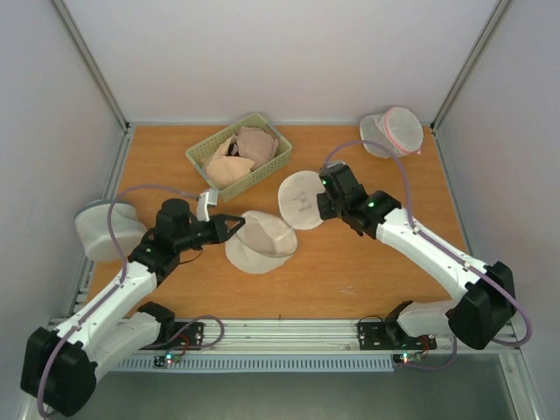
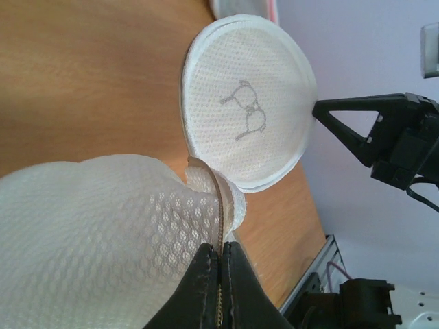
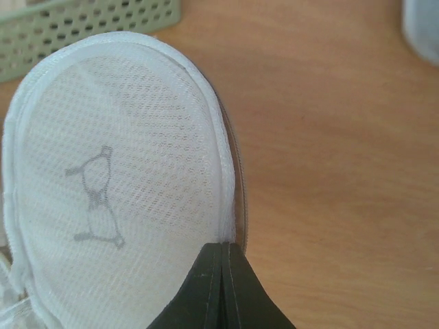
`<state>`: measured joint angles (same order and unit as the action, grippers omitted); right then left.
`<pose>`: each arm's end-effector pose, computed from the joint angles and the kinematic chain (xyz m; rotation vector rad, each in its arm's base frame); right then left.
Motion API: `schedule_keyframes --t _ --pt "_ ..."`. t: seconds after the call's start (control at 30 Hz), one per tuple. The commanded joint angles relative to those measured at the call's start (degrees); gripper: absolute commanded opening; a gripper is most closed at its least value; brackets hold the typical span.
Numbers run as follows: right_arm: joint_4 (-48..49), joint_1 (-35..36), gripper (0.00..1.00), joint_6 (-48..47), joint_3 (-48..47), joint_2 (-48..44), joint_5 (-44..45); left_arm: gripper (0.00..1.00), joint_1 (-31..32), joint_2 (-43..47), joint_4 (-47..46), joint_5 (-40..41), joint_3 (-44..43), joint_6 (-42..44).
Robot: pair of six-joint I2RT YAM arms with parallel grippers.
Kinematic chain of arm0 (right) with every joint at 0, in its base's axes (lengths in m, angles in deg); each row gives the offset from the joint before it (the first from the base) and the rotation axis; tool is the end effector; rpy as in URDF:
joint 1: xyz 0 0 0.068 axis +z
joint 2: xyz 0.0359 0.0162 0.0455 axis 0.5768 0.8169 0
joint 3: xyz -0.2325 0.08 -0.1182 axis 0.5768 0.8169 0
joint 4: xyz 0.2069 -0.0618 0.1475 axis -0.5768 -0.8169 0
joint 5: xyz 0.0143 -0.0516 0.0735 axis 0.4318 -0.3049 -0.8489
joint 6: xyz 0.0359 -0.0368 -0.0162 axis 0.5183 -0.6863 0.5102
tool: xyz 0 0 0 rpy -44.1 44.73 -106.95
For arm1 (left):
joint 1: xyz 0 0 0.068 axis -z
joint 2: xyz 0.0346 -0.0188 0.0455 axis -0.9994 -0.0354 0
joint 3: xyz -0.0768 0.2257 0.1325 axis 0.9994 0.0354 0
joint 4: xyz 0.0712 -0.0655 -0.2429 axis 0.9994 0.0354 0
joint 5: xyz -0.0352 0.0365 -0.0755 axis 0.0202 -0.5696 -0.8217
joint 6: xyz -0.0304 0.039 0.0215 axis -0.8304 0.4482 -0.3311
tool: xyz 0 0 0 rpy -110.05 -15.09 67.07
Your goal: Unzip the laundry bag and remove the bra
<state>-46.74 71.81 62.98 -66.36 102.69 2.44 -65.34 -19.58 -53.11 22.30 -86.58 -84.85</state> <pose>0.2284 0.1562 0.2833 -0.2454 2.3958 0.0629 0.1716 -0.0920 0.2383 0.0585 2.1691 -1.2333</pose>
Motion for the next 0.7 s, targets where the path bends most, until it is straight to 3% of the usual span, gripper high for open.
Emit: schedule_keyframes --t 0.0,0.23,0.47,0.53,0.67 --pt "-5.0 -0.1 0.01 -3.1 -5.8 -3.6 7.6 0.0 0.6 -3.7 -9.3 0.1 -5.0 -0.6" --pt "-10.0 0.5 0.01 -6.9 -14.0 -4.1 12.1 0.01 3.7 -11.6 -10.3 0.3 -12.2 -0.9" --pt "-12.6 4.2 0.01 -7.9 -16.9 -3.4 14.8 0.02 4.9 -16.8 -5.5 4.3 -12.9 -4.3" --pt "-12.9 6.2 0.01 -7.9 -17.1 -2.3 15.7 0.16 4.9 -17.1 -4.3 5.5 -11.2 -3.6" --pt "-12.2 11.6 0.01 -7.1 -15.8 0.4 18.0 0.53 5.0 -16.0 -1.8 7.3 -5.9 0.9"
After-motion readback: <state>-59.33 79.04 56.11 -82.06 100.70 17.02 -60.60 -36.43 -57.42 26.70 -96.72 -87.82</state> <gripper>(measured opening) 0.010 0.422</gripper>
